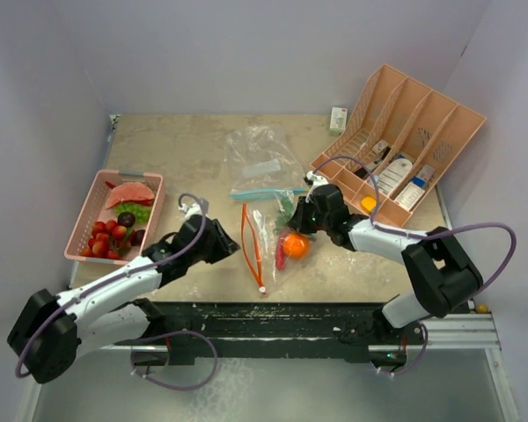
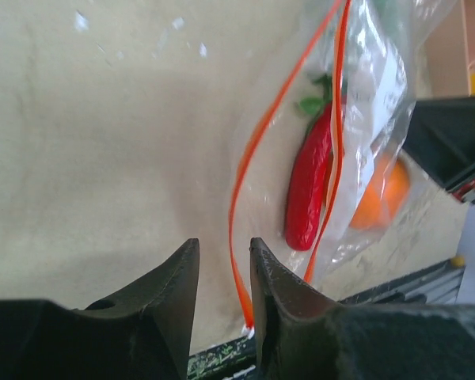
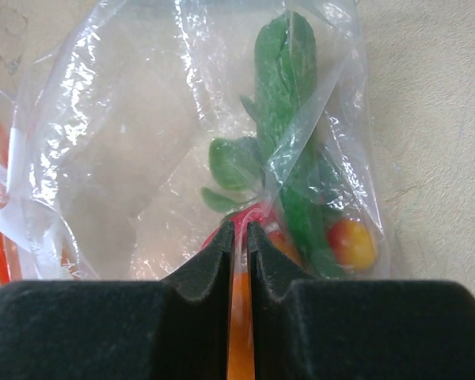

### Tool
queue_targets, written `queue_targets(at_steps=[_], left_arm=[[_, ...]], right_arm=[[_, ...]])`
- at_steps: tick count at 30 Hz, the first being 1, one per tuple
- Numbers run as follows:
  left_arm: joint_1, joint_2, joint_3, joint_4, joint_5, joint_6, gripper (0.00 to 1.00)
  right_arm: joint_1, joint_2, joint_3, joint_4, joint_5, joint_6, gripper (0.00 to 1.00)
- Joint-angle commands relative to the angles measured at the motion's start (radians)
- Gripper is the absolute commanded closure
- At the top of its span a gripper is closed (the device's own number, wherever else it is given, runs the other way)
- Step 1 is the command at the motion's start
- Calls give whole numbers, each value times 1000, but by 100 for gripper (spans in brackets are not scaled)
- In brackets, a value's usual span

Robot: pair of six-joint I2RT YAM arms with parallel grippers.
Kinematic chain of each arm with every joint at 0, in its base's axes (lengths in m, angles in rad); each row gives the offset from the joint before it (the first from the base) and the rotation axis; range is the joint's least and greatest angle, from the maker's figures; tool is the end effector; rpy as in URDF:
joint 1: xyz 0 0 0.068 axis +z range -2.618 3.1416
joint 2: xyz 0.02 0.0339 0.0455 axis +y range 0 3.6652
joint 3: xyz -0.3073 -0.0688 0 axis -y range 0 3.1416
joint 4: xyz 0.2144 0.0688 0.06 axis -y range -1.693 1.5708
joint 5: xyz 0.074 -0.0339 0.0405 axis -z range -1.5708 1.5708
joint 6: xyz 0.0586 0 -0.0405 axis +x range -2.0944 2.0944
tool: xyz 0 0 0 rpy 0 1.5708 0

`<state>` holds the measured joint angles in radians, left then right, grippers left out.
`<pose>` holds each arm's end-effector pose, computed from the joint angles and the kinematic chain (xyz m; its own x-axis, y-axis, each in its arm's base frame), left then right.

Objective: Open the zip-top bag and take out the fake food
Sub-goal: Pick up the fake vegetable from the zipper food storage bag.

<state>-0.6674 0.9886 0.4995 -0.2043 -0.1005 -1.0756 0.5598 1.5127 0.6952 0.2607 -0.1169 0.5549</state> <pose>0.1373 -0.1007 0.2378 -0.7271 -0.5416 -0.4219 -0.1779 0.7421 -0.6462 0.2547 0.1677 0.2351 -0.7027 0.1772 -0.6891 -0.2836 0.8185 0.4997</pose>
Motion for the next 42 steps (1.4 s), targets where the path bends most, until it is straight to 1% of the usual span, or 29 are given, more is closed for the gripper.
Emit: queue_targets(at_steps=[1, 4, 7, 13, 17, 21, 24, 28, 31, 35, 42], left_arm=[[-103, 88, 39, 118, -32, -64, 65], [-132, 137, 44, 156, -35, -71, 66], [-135, 184, 44, 191, -36, -77, 68], [-142, 267, 82, 251, 1, -74, 74], [-149, 264, 117, 209, -13, -54, 75], [-149, 260, 111, 220, -10, -48, 76], [-149, 276, 118, 227, 23, -39, 77], [-153, 219, 129, 106, 40, -1, 74], [-153, 148, 87, 46, 25, 12, 77], [-153, 103, 29, 84, 50, -15, 78], [-155, 184, 35, 171, 48, -23, 79]], right_arm=[[-3, -41, 0, -27, 26, -9, 87], [-3, -57, -5, -36, 30, -9, 87], [-4, -80, -12, -49, 34, -10, 87], [-3, -132, -22, -81, 55, -14, 87], [-3, -141, -23, -92, 59, -15, 87], [-4, -154, -20, -100, 54, -15, 87], [-4, -170, -20, -109, 57, -15, 87], [-3, -164, -13, -112, 53, -16, 87], [-3, -160, -13, -114, 45, -19, 86], [-3, -181, -35, -104, 49, -9, 86], [-4, -237, -37, -145, 60, -9, 87]])
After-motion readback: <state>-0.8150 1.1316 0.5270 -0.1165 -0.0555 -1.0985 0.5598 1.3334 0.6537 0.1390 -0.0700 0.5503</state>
